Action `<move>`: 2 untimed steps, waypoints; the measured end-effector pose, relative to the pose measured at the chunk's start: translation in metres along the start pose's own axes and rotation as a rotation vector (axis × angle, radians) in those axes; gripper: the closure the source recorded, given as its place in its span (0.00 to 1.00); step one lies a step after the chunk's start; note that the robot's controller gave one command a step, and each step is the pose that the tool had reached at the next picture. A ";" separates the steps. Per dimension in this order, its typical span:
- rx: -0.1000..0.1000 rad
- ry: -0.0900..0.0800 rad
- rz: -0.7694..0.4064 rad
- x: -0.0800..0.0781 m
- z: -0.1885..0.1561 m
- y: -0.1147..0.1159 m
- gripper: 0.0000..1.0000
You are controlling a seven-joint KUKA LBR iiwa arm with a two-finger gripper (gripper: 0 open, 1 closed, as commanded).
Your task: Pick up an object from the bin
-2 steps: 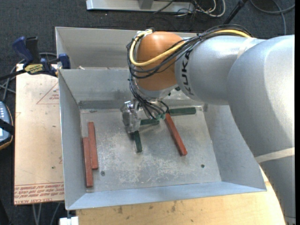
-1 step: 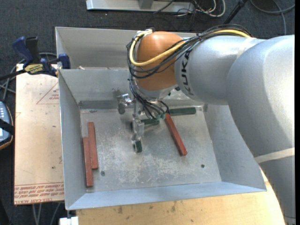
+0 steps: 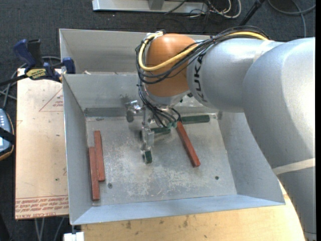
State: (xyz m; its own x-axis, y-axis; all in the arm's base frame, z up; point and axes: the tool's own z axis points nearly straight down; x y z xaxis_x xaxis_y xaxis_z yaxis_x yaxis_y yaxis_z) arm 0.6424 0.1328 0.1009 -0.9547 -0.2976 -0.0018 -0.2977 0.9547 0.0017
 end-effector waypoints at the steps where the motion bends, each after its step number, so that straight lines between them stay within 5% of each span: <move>1: 0.001 0.006 -0.126 0.002 -0.019 0.008 0.00; 2: 0.000 -0.006 -0.266 0.017 -0.009 -0.037 0.00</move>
Offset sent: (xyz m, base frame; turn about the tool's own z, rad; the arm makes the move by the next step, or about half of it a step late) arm -0.0120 -0.1208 -0.0305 -0.2514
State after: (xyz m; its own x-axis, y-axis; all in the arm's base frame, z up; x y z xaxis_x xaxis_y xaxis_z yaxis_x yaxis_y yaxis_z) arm 0.6368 0.0926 0.1103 -0.8427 -0.5383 -0.0077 -0.5383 0.8427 0.0005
